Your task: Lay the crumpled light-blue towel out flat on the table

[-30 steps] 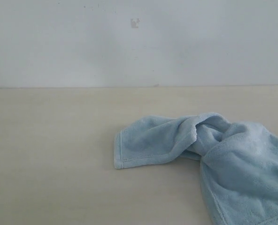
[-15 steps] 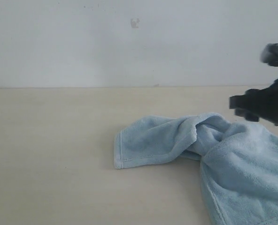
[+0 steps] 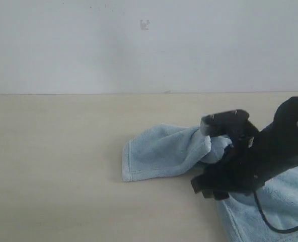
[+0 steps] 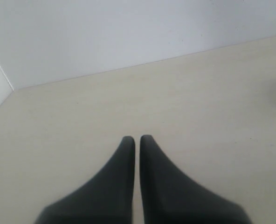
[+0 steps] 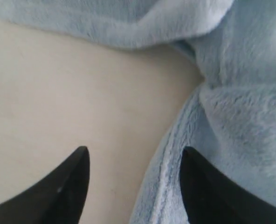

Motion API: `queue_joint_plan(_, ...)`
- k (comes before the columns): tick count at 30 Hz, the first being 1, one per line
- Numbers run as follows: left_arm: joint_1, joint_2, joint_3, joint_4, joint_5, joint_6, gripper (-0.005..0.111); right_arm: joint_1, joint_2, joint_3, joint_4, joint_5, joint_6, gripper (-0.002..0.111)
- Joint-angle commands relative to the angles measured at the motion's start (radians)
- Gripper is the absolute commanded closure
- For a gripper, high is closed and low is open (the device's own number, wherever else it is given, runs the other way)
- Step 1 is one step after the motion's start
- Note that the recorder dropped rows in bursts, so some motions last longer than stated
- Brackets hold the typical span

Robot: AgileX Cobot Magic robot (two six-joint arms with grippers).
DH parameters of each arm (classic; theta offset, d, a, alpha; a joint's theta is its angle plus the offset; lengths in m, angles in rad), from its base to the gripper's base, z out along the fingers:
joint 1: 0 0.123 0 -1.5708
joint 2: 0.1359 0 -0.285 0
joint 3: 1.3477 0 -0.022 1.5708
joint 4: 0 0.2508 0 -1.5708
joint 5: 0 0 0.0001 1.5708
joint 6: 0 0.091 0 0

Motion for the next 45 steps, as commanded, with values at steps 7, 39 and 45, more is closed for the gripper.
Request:
queue_joint_plan(7, -0.004, -0.003, 0.004, 0.003, -0.004, 0.006, 0.103, 0.000, 0.193, -0.054, -0.083, 0.027, 0.058, 0.053)
queue_joint_plan(39, -0.004, -0.003, 0.004, 0.003, -0.004, 0.006, 0.103, -0.232, -0.221, -0.221, -1.189, 0.411, 0.813, 0.108)
queue_joint_plan(45, -0.004, -0.003, 0.004, 0.003, -0.006, 0.006, 0.103, -0.539, -0.164, -0.113, -1.190, 0.374, 0.788, 0.108)
